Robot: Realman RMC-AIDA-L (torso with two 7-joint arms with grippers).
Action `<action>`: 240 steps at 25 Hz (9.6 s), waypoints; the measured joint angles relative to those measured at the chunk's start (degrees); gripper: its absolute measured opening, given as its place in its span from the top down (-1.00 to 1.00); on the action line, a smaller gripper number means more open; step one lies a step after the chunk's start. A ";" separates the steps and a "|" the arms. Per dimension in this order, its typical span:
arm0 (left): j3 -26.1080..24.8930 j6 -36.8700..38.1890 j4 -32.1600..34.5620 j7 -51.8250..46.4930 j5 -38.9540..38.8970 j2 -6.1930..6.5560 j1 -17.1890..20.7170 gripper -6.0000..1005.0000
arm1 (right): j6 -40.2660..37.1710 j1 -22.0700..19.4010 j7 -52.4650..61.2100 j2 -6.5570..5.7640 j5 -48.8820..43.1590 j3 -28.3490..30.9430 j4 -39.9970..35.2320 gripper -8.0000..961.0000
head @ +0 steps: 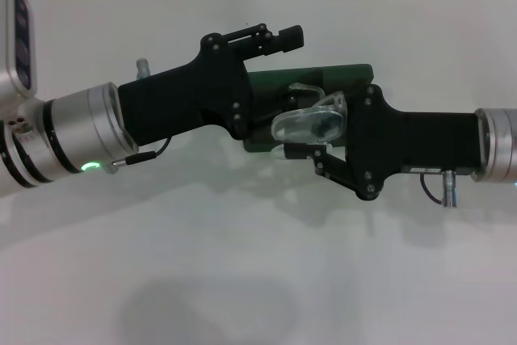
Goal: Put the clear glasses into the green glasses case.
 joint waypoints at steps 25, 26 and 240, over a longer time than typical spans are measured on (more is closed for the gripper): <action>-12.16 -1.23 -1.51 2.97 0.24 -0.36 1.94 -0.16 | 1.03 -0.19 0.59 -0.43 -0.17 0.81 -0.04 0.61; -14.63 -1.79 -2.27 3.18 0.20 -0.39 2.24 -0.16 | 1.55 -0.25 0.60 -0.43 -0.23 1.08 -0.22 0.61; 10.53 -36.38 4.37 -25.73 14.51 -0.61 -9.57 -0.78 | 2.46 -7.03 -3.12 0.07 20.40 25.78 15.41 -0.55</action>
